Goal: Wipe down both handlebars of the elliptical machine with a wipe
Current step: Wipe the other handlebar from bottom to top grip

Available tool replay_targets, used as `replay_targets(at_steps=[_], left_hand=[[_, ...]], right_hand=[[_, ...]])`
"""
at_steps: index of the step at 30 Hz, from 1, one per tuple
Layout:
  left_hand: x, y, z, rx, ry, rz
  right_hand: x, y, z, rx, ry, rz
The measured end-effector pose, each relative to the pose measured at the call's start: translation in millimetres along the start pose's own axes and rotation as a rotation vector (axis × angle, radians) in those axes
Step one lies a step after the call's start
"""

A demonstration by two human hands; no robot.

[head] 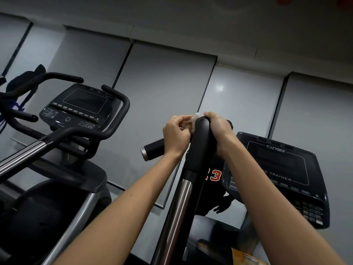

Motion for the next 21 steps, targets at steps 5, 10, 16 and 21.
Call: replay_targets(at_steps=[5, 10, 16, 21], left_hand=[[9, 0, 6, -0.02, -0.038, -0.12], [-16, 17, -18, -0.431, -0.156, -0.192], [-20, 23, -30, -0.487, -0.304, -0.23], [-2, 13, -14, -0.362, -0.159, -0.29]], right_hand=[[-1, -1, -1, 0.01, -0.006, -0.034], [-4, -1, -2, 0.024, -0.003, -0.056], [-3, -1, -1, 0.039, 0.0, -0.07], [-7, -1, -1, 0.059, 0.0, -0.057]])
Point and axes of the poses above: each hand's wrist, its own x-axis towards the middle knuckle, its own z-axis out of the palm, y = z × x, the point moved 1 cm from there along x, towards the middle knuckle, and after that the axes turned 3 degrees about z, right-handed, at the moved point
